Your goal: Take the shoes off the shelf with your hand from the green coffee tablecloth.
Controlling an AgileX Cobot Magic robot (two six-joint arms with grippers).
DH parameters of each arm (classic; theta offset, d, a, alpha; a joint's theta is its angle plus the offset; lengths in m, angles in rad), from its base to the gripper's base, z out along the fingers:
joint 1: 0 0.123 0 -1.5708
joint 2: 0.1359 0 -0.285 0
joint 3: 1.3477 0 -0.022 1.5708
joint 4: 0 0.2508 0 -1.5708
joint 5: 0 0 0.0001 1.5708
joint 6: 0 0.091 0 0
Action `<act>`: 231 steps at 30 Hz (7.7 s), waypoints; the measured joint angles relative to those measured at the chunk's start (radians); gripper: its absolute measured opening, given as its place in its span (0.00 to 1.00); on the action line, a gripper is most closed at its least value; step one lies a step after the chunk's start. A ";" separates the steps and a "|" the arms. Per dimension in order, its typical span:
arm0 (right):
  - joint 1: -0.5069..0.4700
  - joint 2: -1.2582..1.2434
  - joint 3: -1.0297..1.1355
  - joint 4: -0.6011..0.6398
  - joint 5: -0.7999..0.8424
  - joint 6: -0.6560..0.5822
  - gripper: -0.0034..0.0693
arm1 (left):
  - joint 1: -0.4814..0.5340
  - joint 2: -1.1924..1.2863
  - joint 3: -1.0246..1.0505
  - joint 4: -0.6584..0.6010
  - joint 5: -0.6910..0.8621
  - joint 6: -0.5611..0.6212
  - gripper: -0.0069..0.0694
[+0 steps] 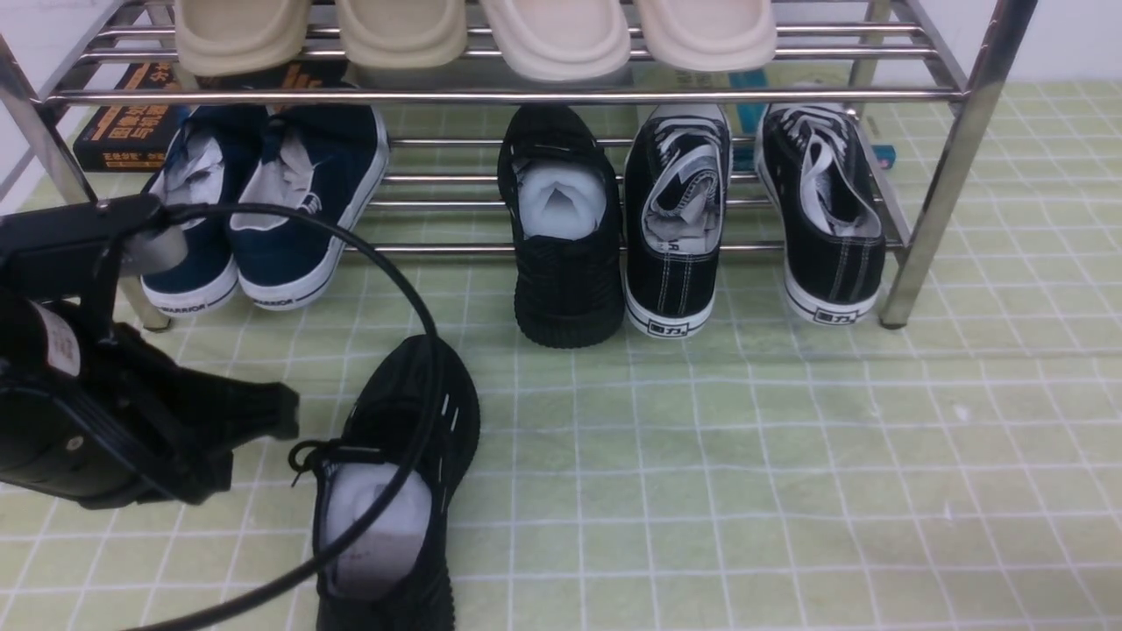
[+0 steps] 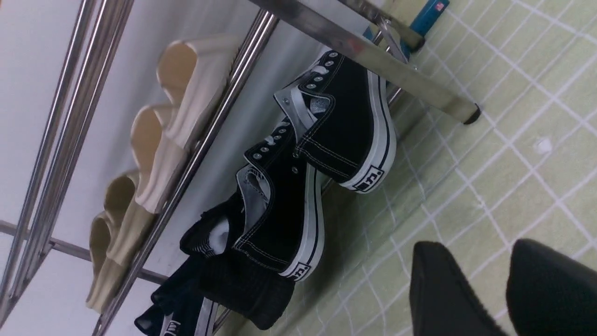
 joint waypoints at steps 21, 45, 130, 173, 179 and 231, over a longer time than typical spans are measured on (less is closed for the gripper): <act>0.001 0.999 -0.759 0.054 0.727 -0.842 0.04 | 0.000 0.000 0.000 0.001 0.009 -0.019 0.12; 0.775 1.829 -1.789 -0.754 0.779 -0.116 0.37 | 0.000 0.000 0.000 0.000 0.024 -0.019 0.17; 1.020 2.035 -1.775 -1.134 0.869 0.560 0.06 | 0.000 0.000 0.000 0.030 0.108 -0.019 0.44; 0.955 1.674 -1.805 -0.892 1.023 0.129 0.34 | 0.000 0.000 0.000 0.037 0.107 -0.019 0.44; 0.955 1.422 -1.631 -0.896 1.027 0.049 0.15 | 0.000 0.000 0.000 0.037 0.107 -0.019 0.44; 0.891 0.519 -0.621 -0.897 0.303 0.050 0.07 | 0.000 0.000 0.000 0.173 0.153 -0.121 0.09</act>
